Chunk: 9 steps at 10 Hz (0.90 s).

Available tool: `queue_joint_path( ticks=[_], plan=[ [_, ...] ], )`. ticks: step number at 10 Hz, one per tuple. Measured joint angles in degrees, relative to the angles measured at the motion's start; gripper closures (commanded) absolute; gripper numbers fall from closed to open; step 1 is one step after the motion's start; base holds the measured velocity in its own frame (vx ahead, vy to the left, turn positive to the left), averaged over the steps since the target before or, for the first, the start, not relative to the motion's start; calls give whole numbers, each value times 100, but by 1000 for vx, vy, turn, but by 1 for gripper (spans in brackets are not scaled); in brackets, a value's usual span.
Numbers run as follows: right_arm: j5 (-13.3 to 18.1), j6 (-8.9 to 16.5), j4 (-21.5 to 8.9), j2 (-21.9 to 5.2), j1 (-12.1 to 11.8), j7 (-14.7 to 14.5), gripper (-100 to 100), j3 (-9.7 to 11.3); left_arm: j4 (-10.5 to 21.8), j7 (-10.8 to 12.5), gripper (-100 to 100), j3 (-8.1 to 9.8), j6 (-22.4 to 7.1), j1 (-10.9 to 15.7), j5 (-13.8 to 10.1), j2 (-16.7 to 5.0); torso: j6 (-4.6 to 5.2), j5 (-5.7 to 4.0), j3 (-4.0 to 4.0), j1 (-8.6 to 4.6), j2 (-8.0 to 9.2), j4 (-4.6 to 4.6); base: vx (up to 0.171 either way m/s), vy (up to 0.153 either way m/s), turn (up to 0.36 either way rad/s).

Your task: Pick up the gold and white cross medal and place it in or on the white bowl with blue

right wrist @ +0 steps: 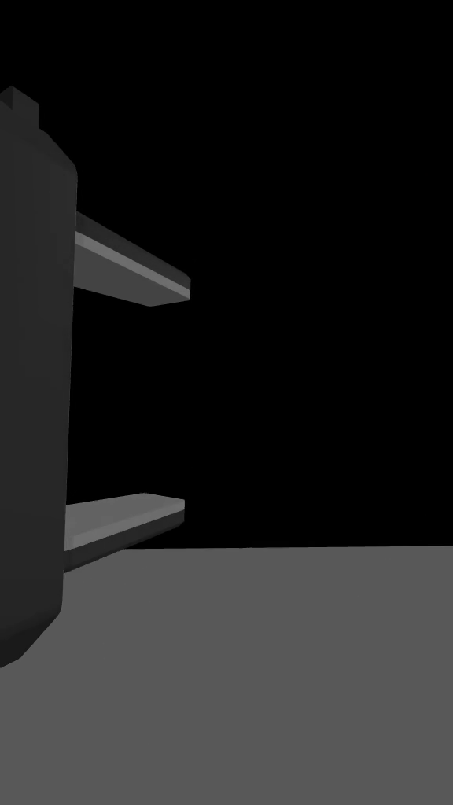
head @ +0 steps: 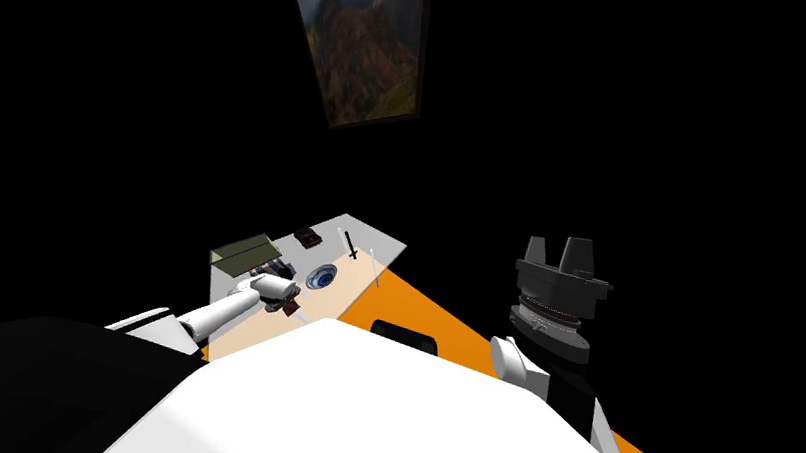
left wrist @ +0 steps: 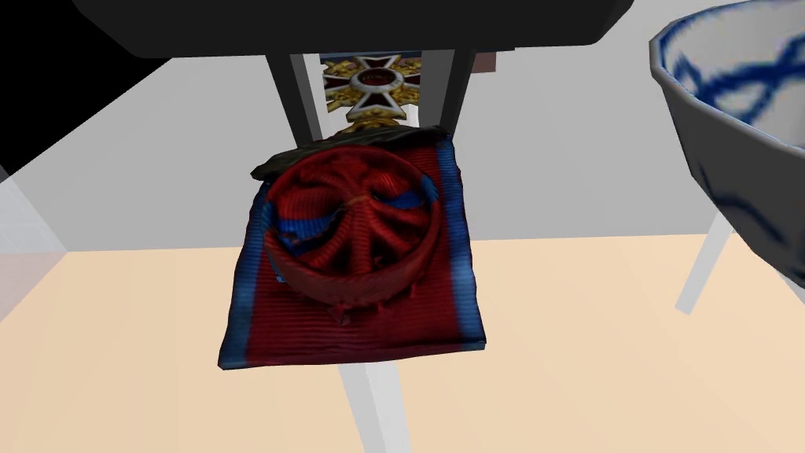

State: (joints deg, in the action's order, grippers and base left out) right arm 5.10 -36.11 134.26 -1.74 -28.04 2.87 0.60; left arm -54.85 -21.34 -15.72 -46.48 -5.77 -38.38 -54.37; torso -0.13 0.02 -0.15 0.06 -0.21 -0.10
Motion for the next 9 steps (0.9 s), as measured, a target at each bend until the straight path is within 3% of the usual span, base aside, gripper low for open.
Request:
queue_joint_path(
  ticks=[3,9],
  plan=[
    [0,0,0,0,0,0,0,0,-19,39,100,171,-382,-32,-63,-151,3,1,0,-3,0,0,13,20,-130],
    [0,0,0,0,0,0,0,0,246,-107,100,643,-1302,0,-462,-565,-2,1,1,-3,2,0,9,29,-122]
  ],
)
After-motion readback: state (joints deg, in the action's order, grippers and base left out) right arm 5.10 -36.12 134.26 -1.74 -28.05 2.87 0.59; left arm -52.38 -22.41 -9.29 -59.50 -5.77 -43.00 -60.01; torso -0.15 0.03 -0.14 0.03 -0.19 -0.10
